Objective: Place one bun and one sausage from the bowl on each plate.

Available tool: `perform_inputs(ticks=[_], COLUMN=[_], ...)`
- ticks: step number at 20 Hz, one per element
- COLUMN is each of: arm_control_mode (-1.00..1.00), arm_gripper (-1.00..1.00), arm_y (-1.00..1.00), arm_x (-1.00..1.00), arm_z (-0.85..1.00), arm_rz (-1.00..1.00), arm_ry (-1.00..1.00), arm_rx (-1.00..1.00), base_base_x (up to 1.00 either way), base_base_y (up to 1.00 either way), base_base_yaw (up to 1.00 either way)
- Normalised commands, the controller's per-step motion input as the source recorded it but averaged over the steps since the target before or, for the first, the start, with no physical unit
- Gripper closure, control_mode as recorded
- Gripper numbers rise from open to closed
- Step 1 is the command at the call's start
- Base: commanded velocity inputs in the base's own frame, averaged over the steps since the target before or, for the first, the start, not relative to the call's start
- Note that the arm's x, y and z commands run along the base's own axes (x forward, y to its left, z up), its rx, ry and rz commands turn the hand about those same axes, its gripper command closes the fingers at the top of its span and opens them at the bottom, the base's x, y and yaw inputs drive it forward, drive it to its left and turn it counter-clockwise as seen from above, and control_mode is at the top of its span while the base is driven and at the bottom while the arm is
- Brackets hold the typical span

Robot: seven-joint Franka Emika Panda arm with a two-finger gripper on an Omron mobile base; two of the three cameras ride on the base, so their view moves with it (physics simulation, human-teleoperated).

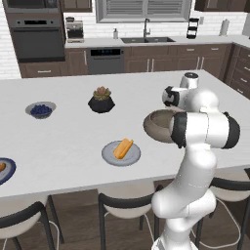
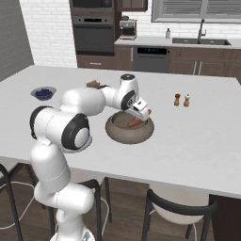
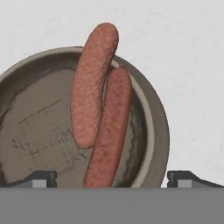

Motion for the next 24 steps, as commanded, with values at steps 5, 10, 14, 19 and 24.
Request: perform_inputs(ticks=[5, 10, 14, 19, 24], arm_control_mode=[-1.00, -1.00, -1.00, -1.00, -1.00], arm_gripper=[-1.00, -1.00, -1.00, -1.00, 1.00], arm_y=[-0.07, -0.03, 0.05, 0.00, 0.15], arm_x=[0.25, -0.04, 0.00, 0.00, 0.00], arm_z=[-0.18, -0.43, -0.33, -0.25, -0.29], arm_rz=[0.00, 0.00, 0.00, 0.00, 0.00], arm_ry=[0.01, 0.00, 0.03, 0.04, 0.05], arm_rx=[0.00, 0.00, 0.00, 0.00, -0.01], base_base_x=[0.00, 0.00, 0.00, 0.00, 0.00], base_base_y=[0.00, 0.00, 0.00, 0.00, 0.00], base_base_yaw=[0.00, 0.00, 0.00, 0.00, 0.00])
